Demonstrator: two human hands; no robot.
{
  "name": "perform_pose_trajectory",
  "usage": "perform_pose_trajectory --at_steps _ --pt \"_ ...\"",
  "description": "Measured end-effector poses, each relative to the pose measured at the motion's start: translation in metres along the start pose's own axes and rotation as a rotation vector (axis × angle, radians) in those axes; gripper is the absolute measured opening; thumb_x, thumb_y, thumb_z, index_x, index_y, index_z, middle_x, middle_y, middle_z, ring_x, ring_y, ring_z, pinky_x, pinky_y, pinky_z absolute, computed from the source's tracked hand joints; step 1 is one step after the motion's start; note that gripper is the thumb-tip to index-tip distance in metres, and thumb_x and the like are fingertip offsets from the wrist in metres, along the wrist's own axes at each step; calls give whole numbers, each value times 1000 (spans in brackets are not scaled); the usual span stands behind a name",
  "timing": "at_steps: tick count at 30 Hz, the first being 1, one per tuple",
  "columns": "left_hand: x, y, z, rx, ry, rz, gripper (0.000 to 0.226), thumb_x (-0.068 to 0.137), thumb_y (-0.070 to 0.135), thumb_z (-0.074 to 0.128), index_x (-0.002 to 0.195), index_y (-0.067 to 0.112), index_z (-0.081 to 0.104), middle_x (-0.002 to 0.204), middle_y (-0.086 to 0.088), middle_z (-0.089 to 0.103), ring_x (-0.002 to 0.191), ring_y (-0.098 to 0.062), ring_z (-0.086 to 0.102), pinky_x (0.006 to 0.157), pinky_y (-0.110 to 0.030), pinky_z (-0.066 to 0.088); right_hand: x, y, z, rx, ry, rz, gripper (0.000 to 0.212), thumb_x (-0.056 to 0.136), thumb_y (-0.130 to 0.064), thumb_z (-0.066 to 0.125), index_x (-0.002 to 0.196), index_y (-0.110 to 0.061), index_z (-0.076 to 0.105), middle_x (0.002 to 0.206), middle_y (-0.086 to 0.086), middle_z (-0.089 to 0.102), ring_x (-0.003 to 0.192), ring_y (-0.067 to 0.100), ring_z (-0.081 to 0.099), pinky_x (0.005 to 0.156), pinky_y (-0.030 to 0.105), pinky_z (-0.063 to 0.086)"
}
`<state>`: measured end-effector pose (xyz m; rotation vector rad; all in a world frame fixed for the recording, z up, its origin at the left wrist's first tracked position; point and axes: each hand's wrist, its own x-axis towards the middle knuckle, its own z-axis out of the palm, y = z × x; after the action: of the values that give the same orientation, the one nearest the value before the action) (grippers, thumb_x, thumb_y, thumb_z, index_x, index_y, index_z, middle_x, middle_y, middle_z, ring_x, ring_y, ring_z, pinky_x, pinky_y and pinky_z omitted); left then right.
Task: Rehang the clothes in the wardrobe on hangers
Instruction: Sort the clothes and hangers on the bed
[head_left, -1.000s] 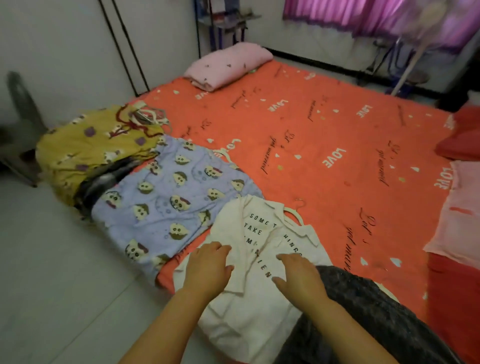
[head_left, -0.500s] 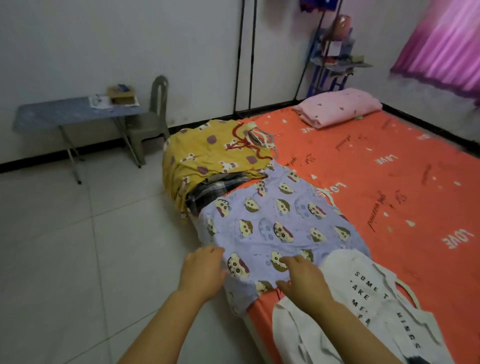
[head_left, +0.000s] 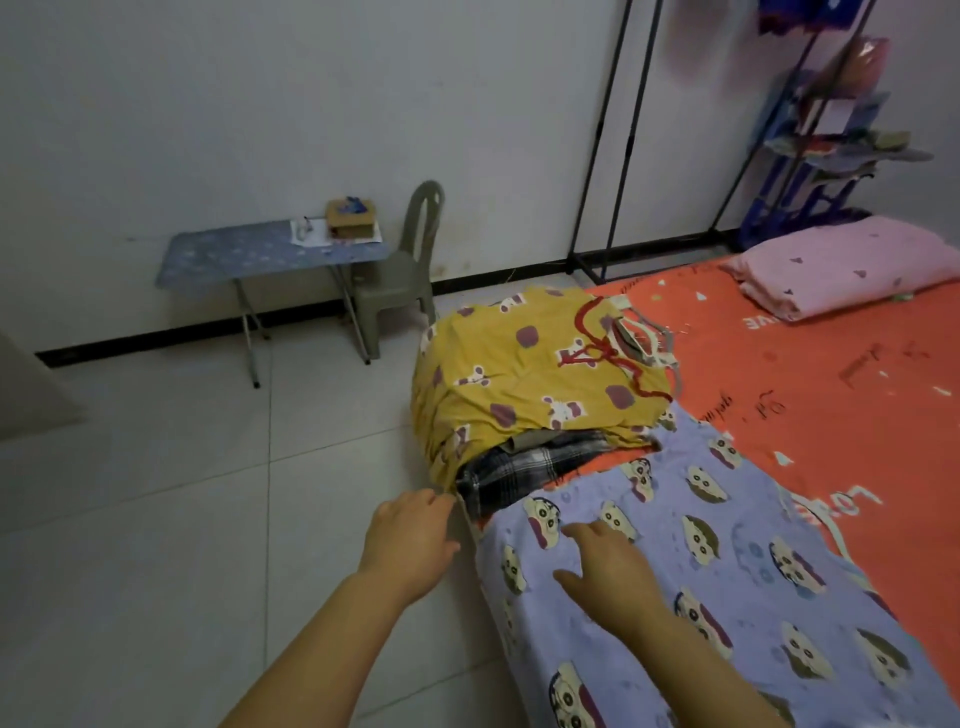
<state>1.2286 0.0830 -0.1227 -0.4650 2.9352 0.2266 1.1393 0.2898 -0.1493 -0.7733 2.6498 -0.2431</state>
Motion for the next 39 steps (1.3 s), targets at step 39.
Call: perform_pose_trajectory --at_steps 39 --pt "643 -30 -65 149 -218 690 50 91 39 50 137 25 37 132 3 48 119 -19 45 97 -33 36 498 52 -99 292 94 657 53 90 -40 57 137 -24 40 134 1 47 117 19 50 95 31 45"
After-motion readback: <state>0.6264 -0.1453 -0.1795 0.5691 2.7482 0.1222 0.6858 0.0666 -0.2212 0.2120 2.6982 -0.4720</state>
